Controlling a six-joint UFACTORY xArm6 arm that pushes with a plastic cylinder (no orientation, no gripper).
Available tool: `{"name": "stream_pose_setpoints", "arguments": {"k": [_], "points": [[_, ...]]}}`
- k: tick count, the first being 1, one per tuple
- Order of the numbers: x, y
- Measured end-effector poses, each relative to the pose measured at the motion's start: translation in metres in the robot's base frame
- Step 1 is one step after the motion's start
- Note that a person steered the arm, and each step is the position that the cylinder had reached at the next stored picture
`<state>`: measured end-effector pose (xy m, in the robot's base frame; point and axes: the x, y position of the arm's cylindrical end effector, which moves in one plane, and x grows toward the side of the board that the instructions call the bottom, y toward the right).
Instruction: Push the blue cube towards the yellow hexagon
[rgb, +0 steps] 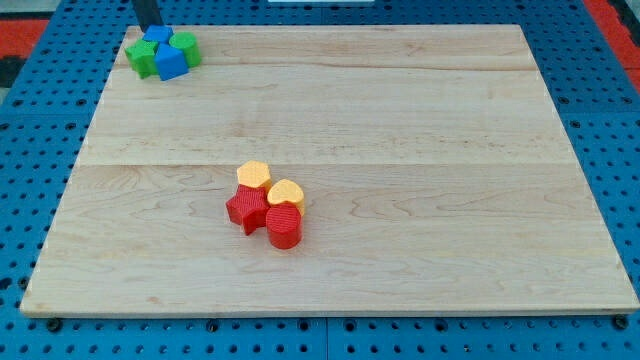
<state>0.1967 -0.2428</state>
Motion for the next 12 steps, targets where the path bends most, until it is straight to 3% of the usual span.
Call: {"name": "stream_pose_setpoints", "arguments": {"k": [3,5,7,9,10,12], "points": [[0.072,0.057],[0.152,0.064],[0.215,0.106],[0.212,0.101],[0.248,0.068],[0.278,0.136]]}}
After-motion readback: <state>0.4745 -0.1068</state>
